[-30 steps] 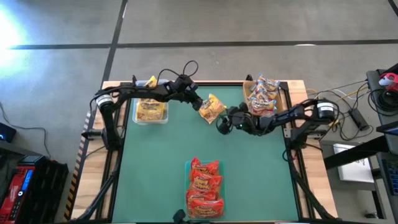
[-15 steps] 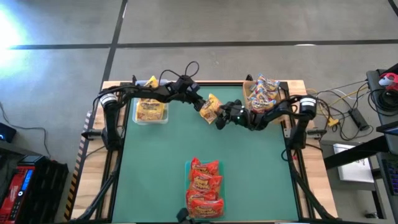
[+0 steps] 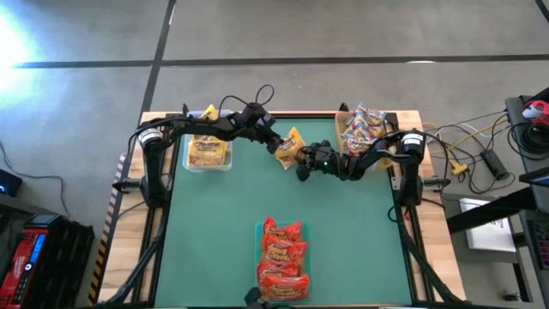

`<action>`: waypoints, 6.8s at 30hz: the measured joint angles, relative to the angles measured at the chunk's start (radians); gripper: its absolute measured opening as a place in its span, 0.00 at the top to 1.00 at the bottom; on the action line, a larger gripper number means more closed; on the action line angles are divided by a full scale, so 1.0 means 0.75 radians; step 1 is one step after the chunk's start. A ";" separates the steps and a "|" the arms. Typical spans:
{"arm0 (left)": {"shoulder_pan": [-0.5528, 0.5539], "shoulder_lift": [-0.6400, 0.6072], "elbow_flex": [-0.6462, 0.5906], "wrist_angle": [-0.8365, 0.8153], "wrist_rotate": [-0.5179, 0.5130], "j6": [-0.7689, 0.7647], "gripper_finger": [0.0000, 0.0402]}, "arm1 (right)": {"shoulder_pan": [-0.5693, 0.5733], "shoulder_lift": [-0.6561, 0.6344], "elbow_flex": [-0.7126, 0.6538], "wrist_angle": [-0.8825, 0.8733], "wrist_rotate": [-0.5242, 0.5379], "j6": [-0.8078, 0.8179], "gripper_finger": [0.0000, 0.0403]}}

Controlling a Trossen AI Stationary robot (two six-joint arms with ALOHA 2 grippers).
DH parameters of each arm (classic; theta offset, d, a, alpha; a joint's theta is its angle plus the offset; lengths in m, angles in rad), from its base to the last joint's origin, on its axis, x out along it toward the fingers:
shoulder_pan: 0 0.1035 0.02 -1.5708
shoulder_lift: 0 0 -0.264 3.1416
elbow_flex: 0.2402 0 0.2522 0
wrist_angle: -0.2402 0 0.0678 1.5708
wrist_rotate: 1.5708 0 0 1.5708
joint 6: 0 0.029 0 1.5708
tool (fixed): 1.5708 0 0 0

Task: Sort Maruchan noodles
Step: Put the yellow noodle pack into the transparent bin

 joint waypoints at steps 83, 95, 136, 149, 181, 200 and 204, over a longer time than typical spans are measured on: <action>-0.100 -0.090 0.237 -0.649 0.106 0.139 1.00 | 0.018 -0.385 0.028 -0.518 -0.343 -0.150 0.50; -0.109 -0.049 0.206 -0.683 0.079 0.150 1.00 | 0.016 -0.201 0.031 -0.212 -0.330 -0.111 0.50; -0.038 -0.046 0.233 -0.743 -0.223 0.077 0.42 | -0.017 0.266 0.183 -0.043 -0.223 -0.234 0.50; 0.030 0.005 0.215 -0.767 -0.055 0.093 0.42 | -0.018 0.266 0.181 -0.042 -0.228 -0.239 0.50; 0.080 0.052 0.238 -0.636 0.498 0.044 0.42 | -0.018 0.267 0.182 -0.046 -0.250 -0.254 0.50; -0.028 0.110 0.236 -0.557 0.082 -0.066 0.42 | -0.018 0.267 0.183 -0.046 -0.250 -0.254 0.50; -0.039 0.110 0.231 -0.547 0.062 -0.043 0.44 | -0.018 0.267 0.183 -0.046 -0.250 -0.254 0.50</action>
